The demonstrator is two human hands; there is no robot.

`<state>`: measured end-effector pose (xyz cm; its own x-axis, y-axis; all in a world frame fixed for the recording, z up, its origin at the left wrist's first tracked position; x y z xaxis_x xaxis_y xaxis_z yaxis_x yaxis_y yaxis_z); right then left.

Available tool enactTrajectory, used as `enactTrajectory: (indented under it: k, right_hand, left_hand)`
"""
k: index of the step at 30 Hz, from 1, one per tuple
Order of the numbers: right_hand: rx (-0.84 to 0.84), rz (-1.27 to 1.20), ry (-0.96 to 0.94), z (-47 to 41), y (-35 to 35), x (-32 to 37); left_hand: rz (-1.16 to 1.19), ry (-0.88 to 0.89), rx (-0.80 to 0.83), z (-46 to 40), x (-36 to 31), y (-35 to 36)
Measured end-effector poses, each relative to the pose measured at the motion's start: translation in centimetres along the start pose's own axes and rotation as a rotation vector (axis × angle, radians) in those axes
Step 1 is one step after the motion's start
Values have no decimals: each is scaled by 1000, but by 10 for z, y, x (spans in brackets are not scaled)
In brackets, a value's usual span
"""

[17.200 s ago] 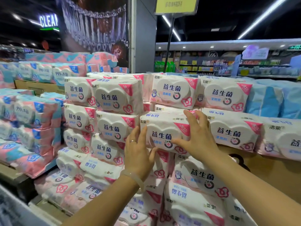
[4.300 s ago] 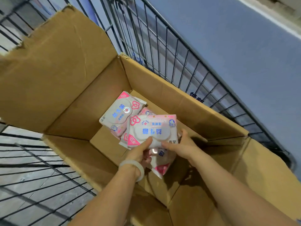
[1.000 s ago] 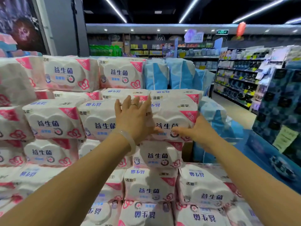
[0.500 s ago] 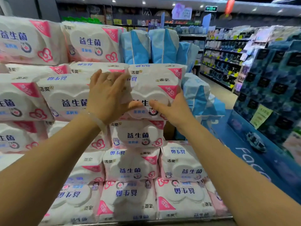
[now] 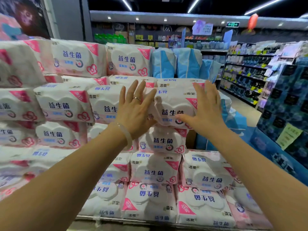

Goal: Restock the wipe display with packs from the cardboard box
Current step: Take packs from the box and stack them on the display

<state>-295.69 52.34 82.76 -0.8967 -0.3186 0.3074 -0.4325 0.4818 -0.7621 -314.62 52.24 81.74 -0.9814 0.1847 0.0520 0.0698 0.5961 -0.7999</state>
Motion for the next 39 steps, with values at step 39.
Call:
enactTrajectory:
  k: [39]
  right_hand:
    - [1522, -13, -460, 412, 437, 404]
  left_hand:
    - [107, -1218, 1056, 670, 341, 79]
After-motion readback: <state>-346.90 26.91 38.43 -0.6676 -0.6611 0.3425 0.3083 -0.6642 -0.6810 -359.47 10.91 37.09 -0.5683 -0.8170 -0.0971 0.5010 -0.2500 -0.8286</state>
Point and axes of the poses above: each hand's wrist, its own z-axis away from the middle knuckle, its own y-axis out of the palm, x = y × z, the point moved 2 cm from there along -z, towards the middle knuckle, and after that the axes turned 2 degrees about -y, right-handed, at the moved point
